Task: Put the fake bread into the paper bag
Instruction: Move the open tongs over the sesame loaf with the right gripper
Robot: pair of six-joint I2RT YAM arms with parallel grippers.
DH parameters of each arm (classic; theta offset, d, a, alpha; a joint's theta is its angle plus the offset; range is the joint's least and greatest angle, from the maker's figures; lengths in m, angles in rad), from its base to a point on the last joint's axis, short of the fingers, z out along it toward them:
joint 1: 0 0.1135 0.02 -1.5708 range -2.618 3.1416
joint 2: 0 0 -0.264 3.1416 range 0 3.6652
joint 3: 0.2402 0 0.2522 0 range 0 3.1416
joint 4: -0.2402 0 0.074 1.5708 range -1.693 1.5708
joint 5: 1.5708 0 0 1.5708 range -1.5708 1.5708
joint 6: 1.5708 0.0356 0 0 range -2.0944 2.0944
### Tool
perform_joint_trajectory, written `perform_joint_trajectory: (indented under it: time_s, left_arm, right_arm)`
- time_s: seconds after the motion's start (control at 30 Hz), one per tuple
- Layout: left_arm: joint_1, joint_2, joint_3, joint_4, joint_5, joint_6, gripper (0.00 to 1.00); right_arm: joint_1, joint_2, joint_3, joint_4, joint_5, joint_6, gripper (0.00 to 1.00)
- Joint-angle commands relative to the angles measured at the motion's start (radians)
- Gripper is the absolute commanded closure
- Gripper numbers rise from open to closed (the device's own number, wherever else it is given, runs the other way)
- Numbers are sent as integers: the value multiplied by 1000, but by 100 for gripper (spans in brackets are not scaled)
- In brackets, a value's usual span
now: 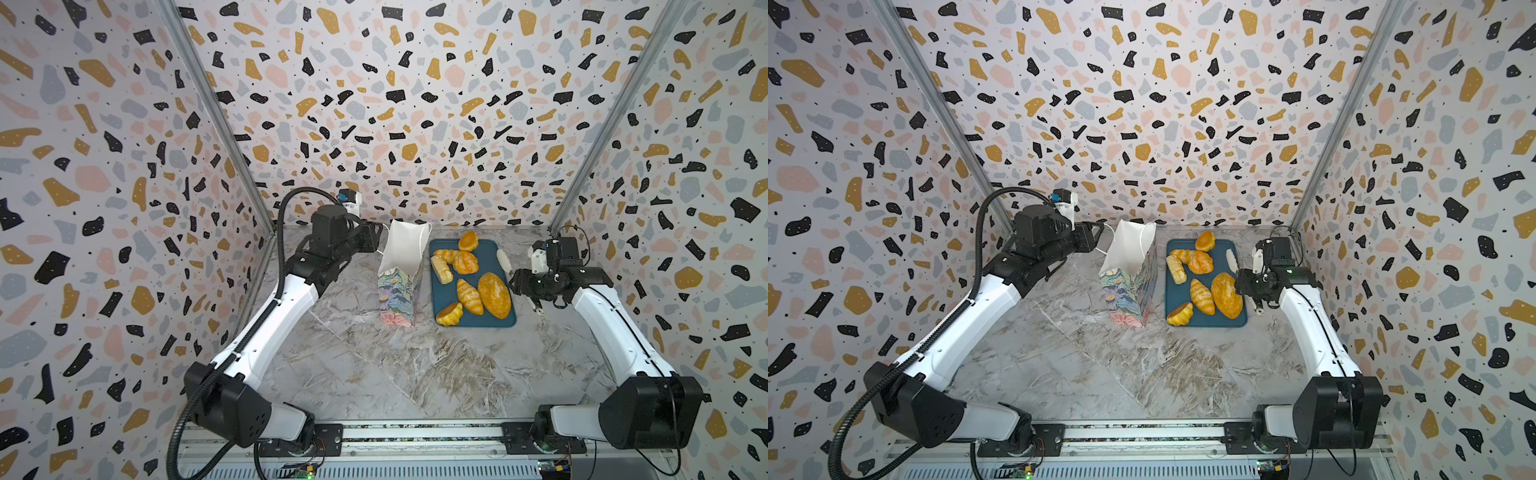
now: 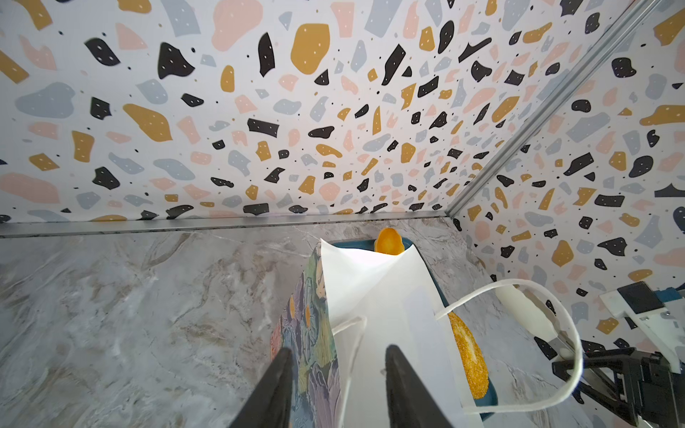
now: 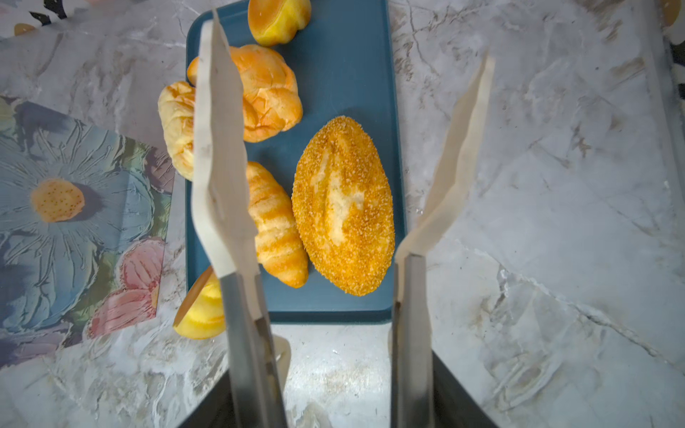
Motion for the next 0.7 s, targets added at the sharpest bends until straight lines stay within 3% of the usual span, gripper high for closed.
perform_joint_trajectory:
  time_s: [0.0, 0.13, 0.2, 0.4, 0.67]
  left_arm:
    - [4, 31, 48, -37, 47, 23, 65]
    - [5, 41, 58, -38, 51, 14, 85]
    - [4, 37, 60, -36, 49, 16, 90]
    - [4, 36, 63, -38, 39, 29, 100]
    - [4, 27, 32, -26, 40, 46, 100]
  right_arm:
    - [6, -83, 28, -56, -23, 5, 38]
    - [7, -116, 20, -93, -28, 0, 38]
    - [8, -121, 18, -118, -20, -4, 39]
    - [17, -130, -5, -168, -9, -21, 38]
    - [97, -102, 1, -238, 74, -21, 38]
